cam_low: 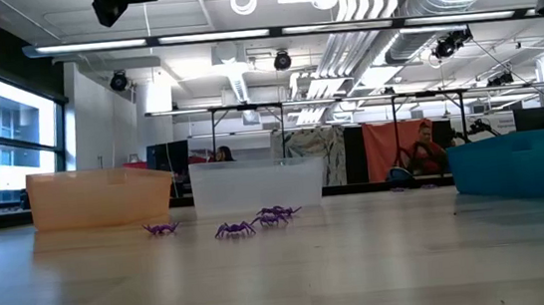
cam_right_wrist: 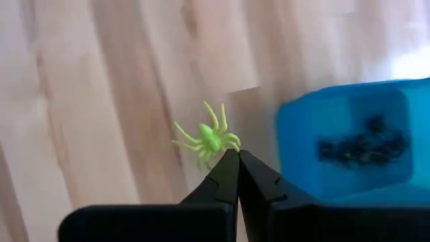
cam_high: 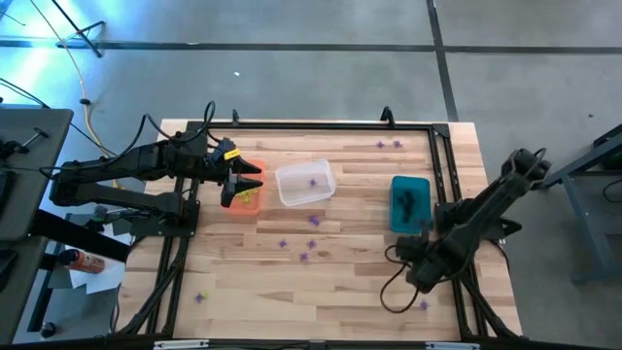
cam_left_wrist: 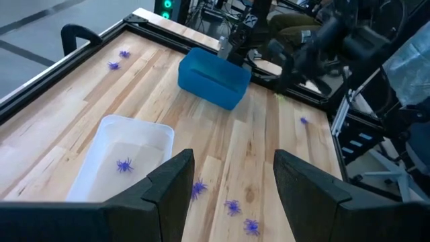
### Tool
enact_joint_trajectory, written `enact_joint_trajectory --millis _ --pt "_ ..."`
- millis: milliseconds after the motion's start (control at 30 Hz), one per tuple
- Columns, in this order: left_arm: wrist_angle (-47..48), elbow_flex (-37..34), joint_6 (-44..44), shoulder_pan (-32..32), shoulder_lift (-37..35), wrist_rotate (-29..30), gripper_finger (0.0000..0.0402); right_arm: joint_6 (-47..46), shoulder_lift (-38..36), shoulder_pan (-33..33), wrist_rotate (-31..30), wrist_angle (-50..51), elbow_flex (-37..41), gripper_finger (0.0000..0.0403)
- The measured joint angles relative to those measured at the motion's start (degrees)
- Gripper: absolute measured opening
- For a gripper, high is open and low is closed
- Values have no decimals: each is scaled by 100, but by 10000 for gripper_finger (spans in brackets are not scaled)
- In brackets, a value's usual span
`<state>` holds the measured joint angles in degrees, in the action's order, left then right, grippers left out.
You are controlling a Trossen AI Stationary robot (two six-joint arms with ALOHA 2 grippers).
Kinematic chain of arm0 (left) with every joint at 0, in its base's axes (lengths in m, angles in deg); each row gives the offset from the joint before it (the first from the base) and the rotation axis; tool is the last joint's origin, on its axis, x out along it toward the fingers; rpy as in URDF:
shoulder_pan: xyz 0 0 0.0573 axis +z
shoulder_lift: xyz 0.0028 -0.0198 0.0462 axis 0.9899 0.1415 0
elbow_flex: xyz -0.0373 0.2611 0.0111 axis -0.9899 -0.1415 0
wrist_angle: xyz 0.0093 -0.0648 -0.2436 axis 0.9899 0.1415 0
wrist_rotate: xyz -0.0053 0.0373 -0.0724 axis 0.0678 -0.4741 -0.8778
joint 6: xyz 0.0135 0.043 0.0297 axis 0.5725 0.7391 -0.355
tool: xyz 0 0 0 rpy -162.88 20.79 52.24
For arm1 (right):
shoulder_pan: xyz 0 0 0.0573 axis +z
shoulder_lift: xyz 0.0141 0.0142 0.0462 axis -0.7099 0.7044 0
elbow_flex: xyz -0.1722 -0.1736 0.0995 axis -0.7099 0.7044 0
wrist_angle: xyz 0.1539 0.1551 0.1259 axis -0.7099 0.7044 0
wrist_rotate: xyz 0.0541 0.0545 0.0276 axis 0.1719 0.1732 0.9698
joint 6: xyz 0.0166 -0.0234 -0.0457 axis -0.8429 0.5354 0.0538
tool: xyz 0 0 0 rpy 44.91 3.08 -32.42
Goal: Sort Halloween decoration
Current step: Put the green spider toy into the orange bin
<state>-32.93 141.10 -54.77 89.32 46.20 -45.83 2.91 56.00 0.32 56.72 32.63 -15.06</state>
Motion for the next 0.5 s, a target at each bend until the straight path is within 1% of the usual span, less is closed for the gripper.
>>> enact_joint_trajectory --millis 167,267,367,433,500 --pt "2 0 173 -1 0 2 190 -263 -298 -142 -344 93 -2 0" --pt "0 0 181 1 0 1 190 -30 -314 -438 -560 -180 -2 0" --pt "-6 0 357 1 0 17 190 605 -316 -1040 -662 -1017 -2 0" --pt "-14 0 534 1 0 22 190 1225 -316 -1547 -614 -1909 -2 0" --pt "-13 0 719 1 0 91 190 1937 -316 -2079 -389 -2925 -6 0"
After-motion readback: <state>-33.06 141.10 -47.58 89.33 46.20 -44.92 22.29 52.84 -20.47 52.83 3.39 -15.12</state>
